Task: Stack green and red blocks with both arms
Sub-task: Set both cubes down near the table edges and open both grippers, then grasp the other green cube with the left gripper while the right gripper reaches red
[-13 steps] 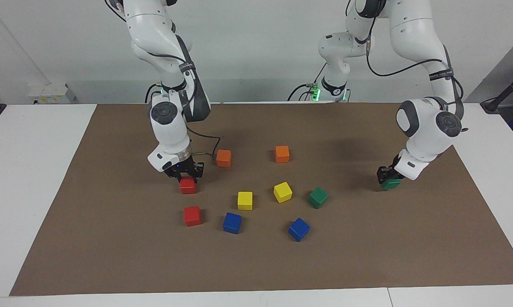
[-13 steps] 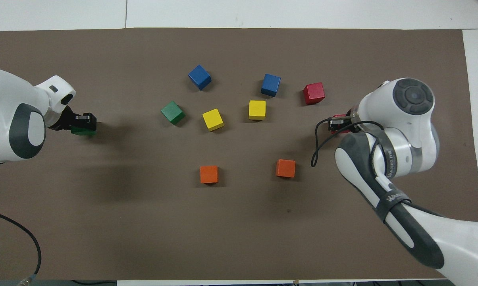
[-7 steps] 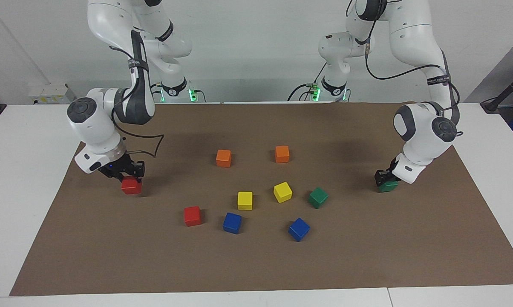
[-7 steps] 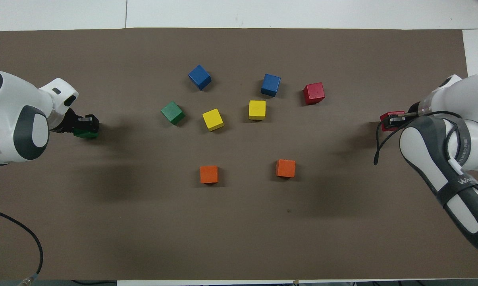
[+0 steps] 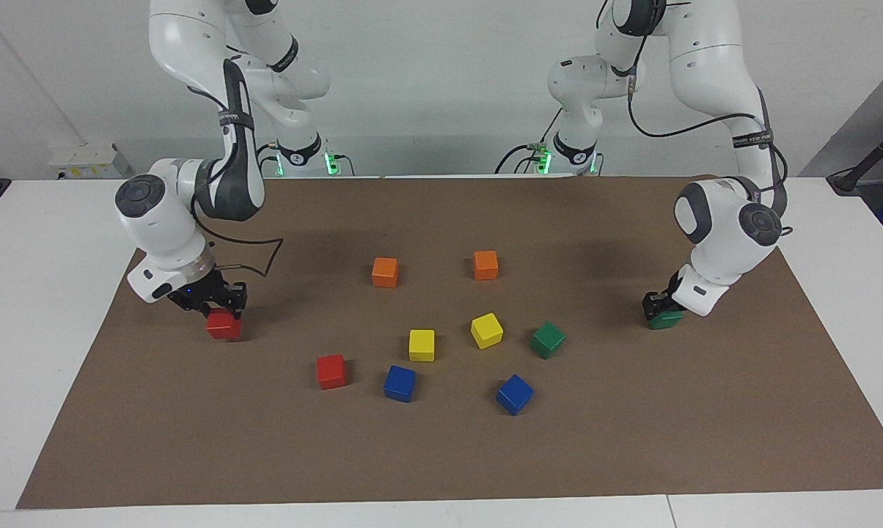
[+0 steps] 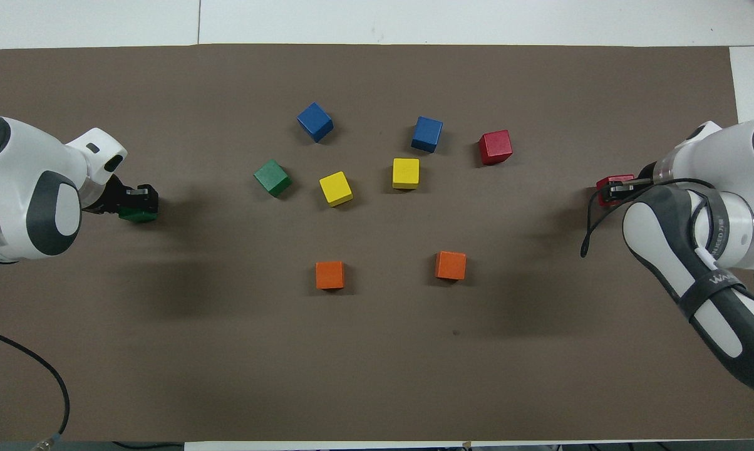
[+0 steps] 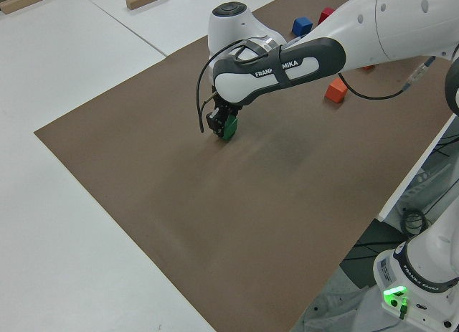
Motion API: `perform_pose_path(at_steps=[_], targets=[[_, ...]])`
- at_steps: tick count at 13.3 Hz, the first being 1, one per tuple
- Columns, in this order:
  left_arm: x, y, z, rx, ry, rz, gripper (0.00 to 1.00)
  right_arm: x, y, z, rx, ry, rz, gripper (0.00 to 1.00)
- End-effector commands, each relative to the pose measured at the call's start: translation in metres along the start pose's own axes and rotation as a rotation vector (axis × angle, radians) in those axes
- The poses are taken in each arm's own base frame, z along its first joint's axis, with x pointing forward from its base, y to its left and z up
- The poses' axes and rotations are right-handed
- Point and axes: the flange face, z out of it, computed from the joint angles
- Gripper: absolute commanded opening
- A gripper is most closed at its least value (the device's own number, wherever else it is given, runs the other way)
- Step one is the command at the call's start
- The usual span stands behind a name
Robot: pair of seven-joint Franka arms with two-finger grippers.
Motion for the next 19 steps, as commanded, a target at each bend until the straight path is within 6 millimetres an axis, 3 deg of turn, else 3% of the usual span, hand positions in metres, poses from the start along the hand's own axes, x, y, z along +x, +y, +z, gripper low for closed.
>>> perform_pose_path(at_steps=[1, 4, 7, 9, 12, 13, 14, 17, 19], targets=[[-0.002, 0.003, 0.001, -0.001, 0.019, -0.011, 1.00, -0.002, 0.000, 0.007, 0.016, 0.017, -0.001, 0.00], [0.000, 0.002, -0.004, -0.001, 0.023, -0.011, 1.00, -0.002, 0.001, 0.014, 0.015, 0.025, 0.001, 0.00], [0.011, 0.010, -0.040, -0.004, 0.021, -0.024, 1.00, -0.005, 0.000, 0.017, 0.016, 0.022, -0.001, 0.00], [0.018, 0.051, -0.063, -0.005, 0.021, -0.118, 1.00, -0.006, -0.001, 0.019, 0.016, 0.017, -0.001, 0.00], [0.022, 0.110, -0.073, -0.039, 0.064, -0.315, 1.00, -0.006, -0.002, 0.019, 0.016, 0.017, -0.001, 0.00], [0.024, 0.132, -0.078, -0.044, 0.070, -0.346, 1.00, -0.006, -0.002, 0.019, 0.016, 0.017, 0.002, 0.37], [0.025, 0.161, -0.077, -0.048, 0.070, -0.377, 1.00, -0.006, -0.002, 0.019, 0.016, 0.017, 0.002, 0.98], [0.025, 0.206, -0.078, -0.057, 0.075, -0.460, 1.00, -0.008, -0.001, 0.019, 0.018, -0.001, 0.000, 1.00], [0.028, 0.227, -0.062, -0.052, 0.064, -0.505, 1.00, -0.004, -0.005, 0.007, 0.019, -0.003, -0.002, 1.00]])
